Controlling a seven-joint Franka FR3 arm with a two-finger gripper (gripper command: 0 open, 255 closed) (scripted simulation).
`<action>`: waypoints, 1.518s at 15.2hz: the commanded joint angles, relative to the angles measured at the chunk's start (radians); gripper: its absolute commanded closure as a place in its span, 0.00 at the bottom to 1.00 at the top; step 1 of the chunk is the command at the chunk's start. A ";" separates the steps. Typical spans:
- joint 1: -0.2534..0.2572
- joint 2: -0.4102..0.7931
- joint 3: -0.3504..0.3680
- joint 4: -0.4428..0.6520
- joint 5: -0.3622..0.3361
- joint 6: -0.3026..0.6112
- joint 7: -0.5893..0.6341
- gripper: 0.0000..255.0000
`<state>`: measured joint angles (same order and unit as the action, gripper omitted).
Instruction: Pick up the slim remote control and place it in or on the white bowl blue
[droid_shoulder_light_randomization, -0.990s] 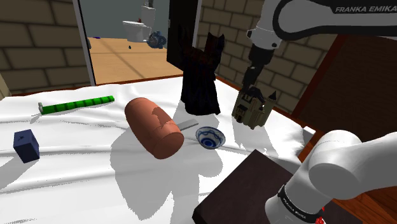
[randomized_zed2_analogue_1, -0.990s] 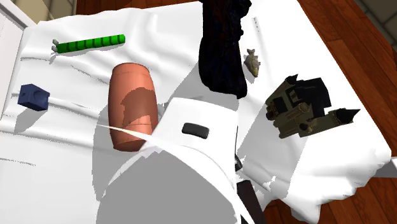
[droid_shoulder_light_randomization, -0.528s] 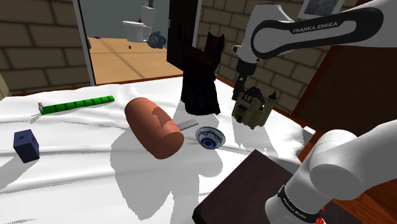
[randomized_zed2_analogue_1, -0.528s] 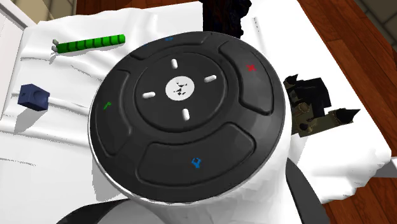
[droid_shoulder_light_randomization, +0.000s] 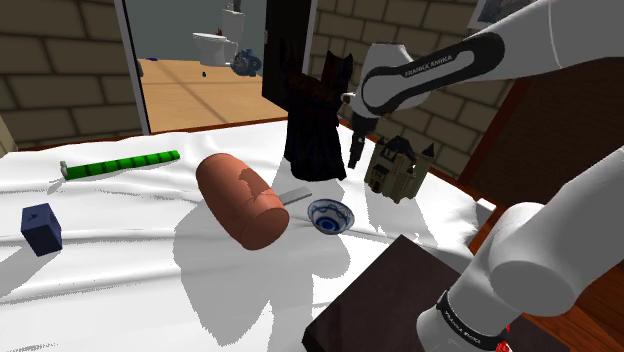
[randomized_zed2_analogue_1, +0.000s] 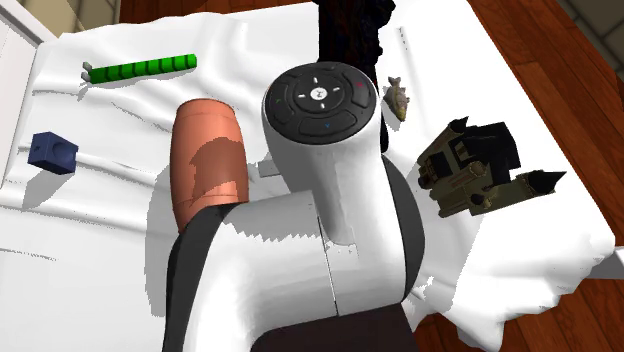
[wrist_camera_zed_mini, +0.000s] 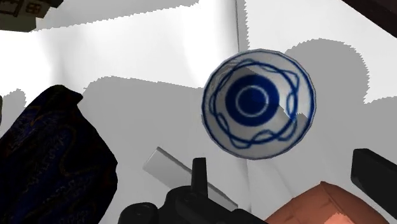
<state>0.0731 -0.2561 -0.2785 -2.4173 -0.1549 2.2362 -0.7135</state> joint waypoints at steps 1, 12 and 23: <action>0.015 0.095 -0.023 0.040 0.029 0.055 -0.081 0.00; -0.002 0.555 0.004 0.305 0.245 0.214 -0.499 0.00; -0.082 0.980 0.135 0.697 0.298 0.223 -0.759 0.00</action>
<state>0.0011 0.6756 -0.1553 -1.7734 0.1432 2.4653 -1.4480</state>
